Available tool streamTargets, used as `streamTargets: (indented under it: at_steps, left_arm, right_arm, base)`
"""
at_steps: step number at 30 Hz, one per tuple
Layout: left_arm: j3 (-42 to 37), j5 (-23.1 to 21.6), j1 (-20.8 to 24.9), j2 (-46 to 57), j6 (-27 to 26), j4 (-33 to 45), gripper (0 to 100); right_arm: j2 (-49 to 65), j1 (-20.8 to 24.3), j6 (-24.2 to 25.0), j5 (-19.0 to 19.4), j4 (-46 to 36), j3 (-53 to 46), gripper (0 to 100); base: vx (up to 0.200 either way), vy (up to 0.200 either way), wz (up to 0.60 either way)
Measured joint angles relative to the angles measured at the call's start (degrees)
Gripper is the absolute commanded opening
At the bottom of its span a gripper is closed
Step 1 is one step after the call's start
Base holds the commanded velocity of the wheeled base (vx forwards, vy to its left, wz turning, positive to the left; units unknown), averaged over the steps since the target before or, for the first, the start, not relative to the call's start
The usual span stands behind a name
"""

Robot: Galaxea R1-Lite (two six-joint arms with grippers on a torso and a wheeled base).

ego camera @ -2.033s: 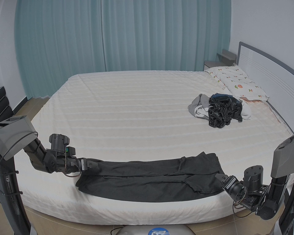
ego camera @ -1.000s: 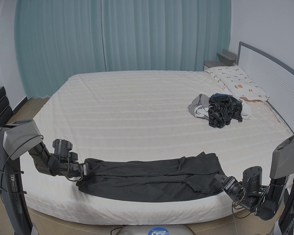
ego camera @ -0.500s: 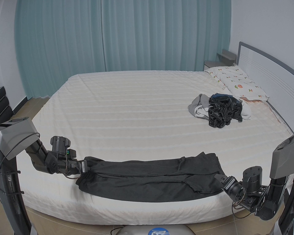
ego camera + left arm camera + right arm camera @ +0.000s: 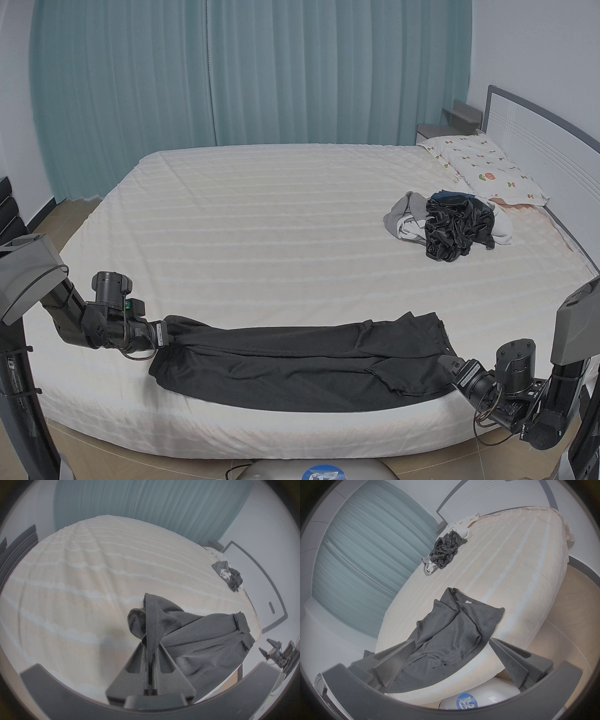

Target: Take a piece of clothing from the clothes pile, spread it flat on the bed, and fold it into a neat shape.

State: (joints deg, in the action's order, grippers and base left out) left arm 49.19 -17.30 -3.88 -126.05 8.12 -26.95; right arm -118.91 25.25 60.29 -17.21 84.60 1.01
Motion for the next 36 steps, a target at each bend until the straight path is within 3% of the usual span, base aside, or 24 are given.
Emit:
streamTargets:
  at_steps: [5,26,32,36]
  left_arm:
    - [0.3,-0.7,-1.8,0.5,-3.1,3.0,0]
    - [0.0,-1.6,-3.2,1.7,-3.5,3.1,0]
    - [0.2,-1.7,-3.1,1.5,-3.1,2.8,0]
    - [0.3,-1.7,-3.1,1.5,-3.0,2.8,0]
  right_arm:
    - [0.0,0.0,0.0,0.0,0.0,0.0,100]
    - [0.0,-0.2,0.0,0.1,0.2,0.0,100]
    - [0.0,-0.2,0.0,0.1,0.2,0.0,100]
    - [0.0,-0.3,0.0,0.1,0.2,0.0,100]
  base:
    - [0.000,0.000,0.00]
    - [0.000,0.000,0.00]
    - [-0.200,0.000,0.00]
    - [0.000,0.000,0.00]
